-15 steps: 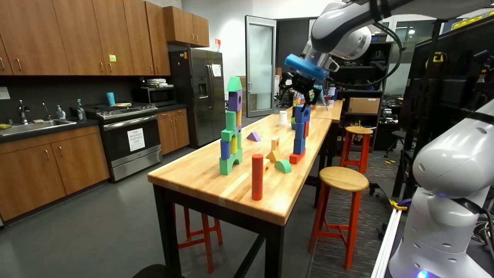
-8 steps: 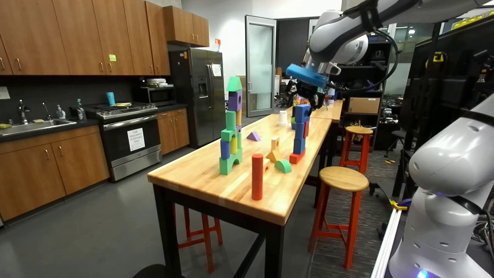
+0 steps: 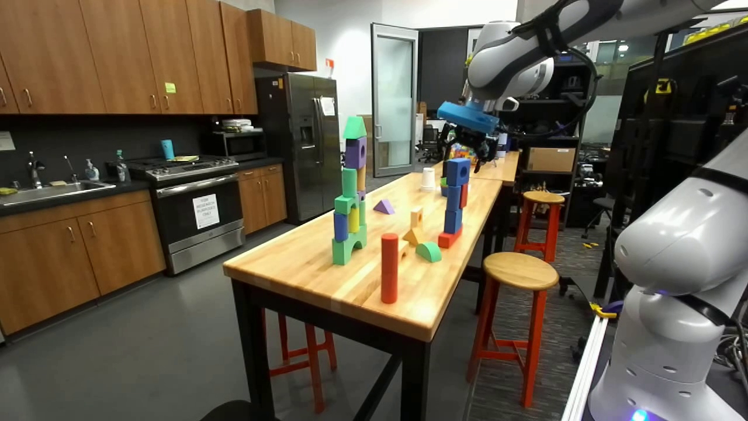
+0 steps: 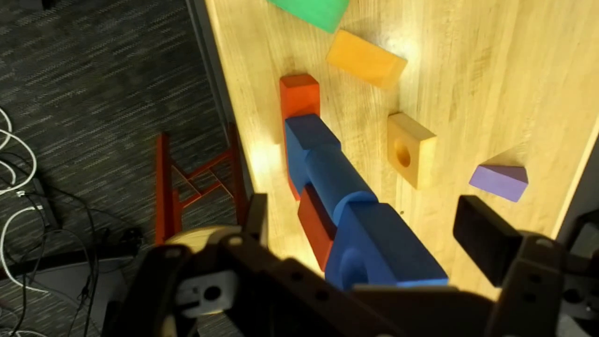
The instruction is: Put the blue item on the table
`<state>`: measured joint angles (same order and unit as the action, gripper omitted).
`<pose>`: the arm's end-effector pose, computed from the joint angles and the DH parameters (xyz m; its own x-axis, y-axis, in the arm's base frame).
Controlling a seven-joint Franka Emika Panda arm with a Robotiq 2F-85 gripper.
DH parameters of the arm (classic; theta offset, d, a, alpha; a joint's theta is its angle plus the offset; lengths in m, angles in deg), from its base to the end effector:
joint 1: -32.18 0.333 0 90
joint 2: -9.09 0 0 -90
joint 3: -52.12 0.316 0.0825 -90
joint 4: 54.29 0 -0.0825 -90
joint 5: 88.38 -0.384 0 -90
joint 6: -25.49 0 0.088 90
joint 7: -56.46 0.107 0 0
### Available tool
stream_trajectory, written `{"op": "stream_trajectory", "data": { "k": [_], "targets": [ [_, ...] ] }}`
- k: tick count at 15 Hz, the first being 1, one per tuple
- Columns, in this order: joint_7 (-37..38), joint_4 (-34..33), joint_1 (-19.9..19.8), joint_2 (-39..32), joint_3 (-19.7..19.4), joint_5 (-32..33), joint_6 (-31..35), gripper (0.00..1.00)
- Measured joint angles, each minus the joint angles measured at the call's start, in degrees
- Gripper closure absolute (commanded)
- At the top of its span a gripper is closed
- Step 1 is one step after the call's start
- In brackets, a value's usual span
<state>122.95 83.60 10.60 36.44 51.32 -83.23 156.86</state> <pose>0.4031 -0.1687 0.5254 0.0334 -0.9767 0.2122 -0.9512 -0.0962 -0.2931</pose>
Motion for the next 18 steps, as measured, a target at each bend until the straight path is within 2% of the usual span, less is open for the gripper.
{"op": "stream_trajectory", "data": {
  "k": [8, 13, 18],
  "targets": [
    [1.02, -3.69, 0.91, 0.85, -0.16, -0.22, -0.53, 0.00],
    [8.37, -6.41, -0.10, -0.98, -2.78, -1.25, 2.06, 0.00],
    [9.35, -8.42, -0.16, -4.29, -4.64, -1.13, 3.20, 0.00]
  ]
}}
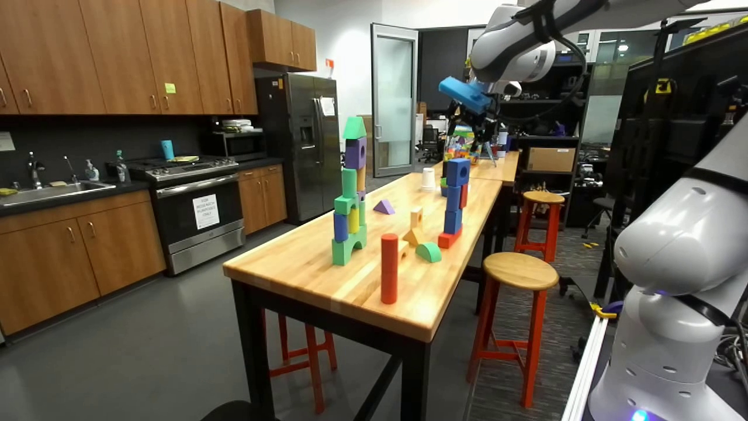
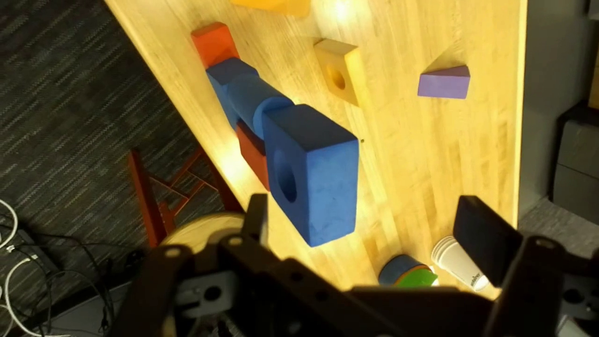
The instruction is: Put the blue item on the table
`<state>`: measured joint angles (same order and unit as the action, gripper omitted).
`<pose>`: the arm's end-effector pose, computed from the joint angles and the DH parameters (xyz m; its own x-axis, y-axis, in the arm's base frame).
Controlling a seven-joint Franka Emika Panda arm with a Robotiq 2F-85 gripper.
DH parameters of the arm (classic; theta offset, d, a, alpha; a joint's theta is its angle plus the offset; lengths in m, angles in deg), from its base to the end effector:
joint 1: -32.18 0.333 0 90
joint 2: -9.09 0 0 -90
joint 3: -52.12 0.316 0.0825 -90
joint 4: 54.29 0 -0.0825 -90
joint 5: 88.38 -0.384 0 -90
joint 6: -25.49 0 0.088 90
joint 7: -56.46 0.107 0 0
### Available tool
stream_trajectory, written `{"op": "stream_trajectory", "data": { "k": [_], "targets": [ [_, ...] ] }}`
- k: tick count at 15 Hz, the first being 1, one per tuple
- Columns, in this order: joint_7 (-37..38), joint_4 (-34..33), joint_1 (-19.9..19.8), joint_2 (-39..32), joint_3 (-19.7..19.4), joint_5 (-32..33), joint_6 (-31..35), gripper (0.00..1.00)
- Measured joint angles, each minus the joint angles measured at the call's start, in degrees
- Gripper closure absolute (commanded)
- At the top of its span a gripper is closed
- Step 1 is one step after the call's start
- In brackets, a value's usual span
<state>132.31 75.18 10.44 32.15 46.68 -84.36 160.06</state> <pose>0.4173 -0.2214 0.5730 -0.2229 -0.9641 0.1442 -0.8831 0.1370 -0.4487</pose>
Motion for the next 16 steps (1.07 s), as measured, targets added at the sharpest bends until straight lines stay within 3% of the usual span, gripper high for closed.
{"op": "stream_trajectory", "data": {
  "k": [16],
  "targets": [
    [0.00, -2.42, 0.16, -3.58, -0.03, 0.40, -3.89, 0.00]
  ]
}}
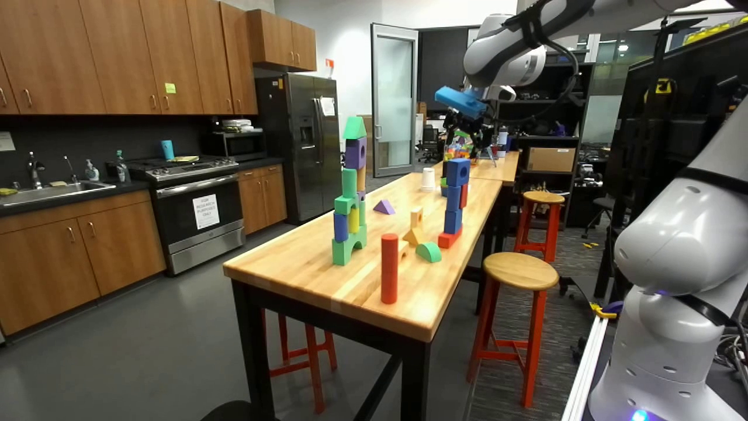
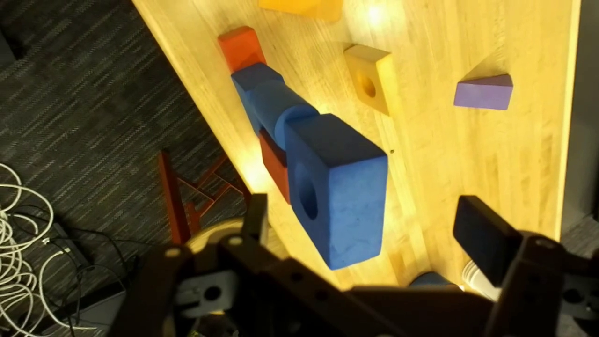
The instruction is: Put the blue item on the table
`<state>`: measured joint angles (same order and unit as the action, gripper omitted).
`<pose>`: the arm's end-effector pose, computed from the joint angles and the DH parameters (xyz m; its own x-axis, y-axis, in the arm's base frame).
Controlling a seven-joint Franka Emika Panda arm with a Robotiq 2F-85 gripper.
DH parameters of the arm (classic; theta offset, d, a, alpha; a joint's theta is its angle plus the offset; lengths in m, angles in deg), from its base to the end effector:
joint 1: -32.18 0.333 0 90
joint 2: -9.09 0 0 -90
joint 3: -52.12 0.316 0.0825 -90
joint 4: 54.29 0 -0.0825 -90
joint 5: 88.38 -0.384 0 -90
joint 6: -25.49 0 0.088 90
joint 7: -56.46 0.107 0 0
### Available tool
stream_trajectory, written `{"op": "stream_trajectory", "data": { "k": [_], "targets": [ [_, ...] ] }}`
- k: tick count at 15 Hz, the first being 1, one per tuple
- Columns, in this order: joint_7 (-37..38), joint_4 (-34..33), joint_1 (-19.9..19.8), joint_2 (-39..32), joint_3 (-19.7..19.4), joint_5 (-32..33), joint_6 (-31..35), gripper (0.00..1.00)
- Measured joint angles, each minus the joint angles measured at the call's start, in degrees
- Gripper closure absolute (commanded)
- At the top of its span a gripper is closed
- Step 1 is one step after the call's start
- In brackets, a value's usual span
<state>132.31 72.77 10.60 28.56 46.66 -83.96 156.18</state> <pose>0.4307 -0.2269 0.5563 -0.2104 -0.9681 0.1360 -0.9178 0.1477 -0.3685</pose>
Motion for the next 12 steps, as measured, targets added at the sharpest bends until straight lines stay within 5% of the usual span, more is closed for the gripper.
{"op": "stream_trajectory", "data": {
  "k": [12],
  "targets": [
    [0.03, -2.68, 0.64, -4.43, -1.03, -0.03, -0.28, 0.00]
  ]
}}
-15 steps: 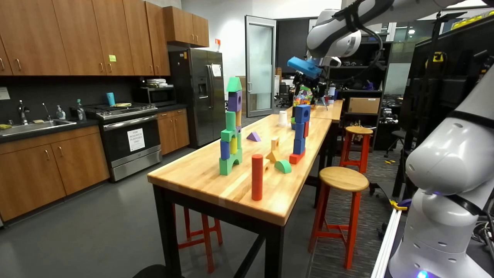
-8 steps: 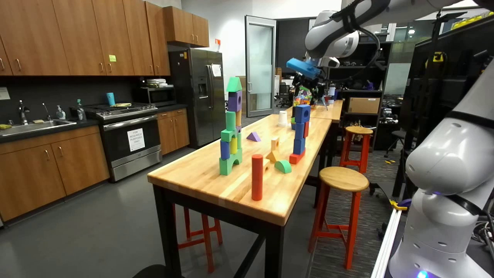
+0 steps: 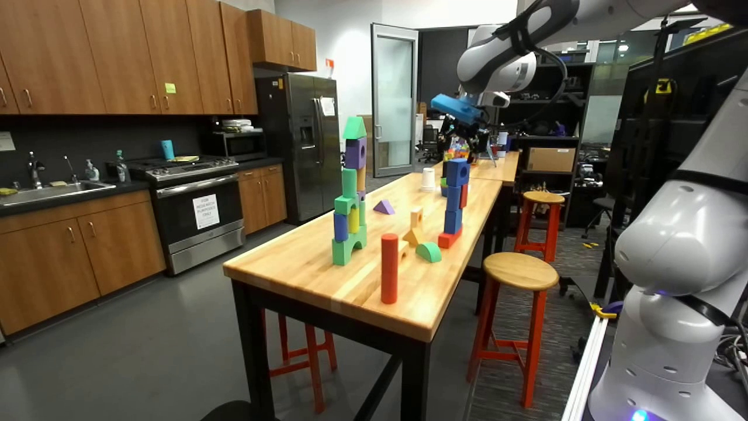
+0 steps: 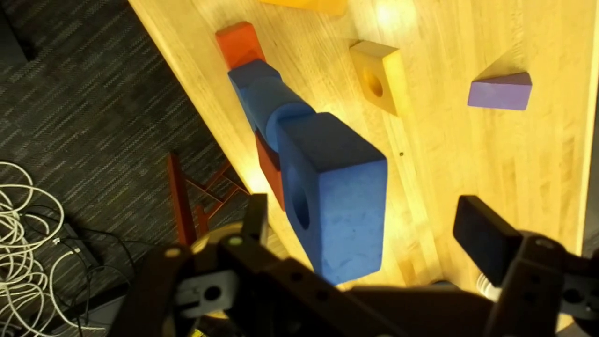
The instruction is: Put the blue item on the table
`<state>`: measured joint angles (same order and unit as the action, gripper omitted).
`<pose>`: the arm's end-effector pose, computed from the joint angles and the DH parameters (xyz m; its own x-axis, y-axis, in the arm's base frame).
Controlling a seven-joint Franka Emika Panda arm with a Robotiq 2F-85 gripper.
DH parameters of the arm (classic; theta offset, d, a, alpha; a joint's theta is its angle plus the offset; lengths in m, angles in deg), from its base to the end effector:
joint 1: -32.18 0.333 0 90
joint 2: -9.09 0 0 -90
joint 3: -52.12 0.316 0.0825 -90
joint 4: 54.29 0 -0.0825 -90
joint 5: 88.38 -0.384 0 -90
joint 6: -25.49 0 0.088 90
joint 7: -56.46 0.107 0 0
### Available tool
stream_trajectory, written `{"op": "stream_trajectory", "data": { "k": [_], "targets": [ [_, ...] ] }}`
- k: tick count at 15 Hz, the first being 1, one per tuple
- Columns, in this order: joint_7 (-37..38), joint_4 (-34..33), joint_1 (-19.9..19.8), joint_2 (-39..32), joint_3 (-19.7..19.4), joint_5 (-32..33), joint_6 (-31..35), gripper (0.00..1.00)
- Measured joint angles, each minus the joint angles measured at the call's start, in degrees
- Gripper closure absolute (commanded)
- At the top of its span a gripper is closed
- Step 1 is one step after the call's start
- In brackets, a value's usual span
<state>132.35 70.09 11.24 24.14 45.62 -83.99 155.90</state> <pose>0.4483 -0.2396 0.5412 -0.2145 -0.9682 0.1288 -0.9279 0.1608 -0.3364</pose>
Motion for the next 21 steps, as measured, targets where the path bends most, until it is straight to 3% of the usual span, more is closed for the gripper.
{"op": "stream_trajectory", "data": {
  "k": [12, 13, 15, 21],
  "targets": [
    [0.00, -0.93, 0.83, -2.16, -1.72, -0.03, -1.35, 0.00],
    [0.00, -0.98, 0.83, -2.31, -1.78, -0.03, -1.68, 0.25],
    [0.00, -1.25, 0.85, -2.65, -1.83, -0.03, -2.25, 0.32],
    [0.00, -1.66, 1.31, -2.87, -1.83, 0.00, -2.79, 0.79]
  ]
}}
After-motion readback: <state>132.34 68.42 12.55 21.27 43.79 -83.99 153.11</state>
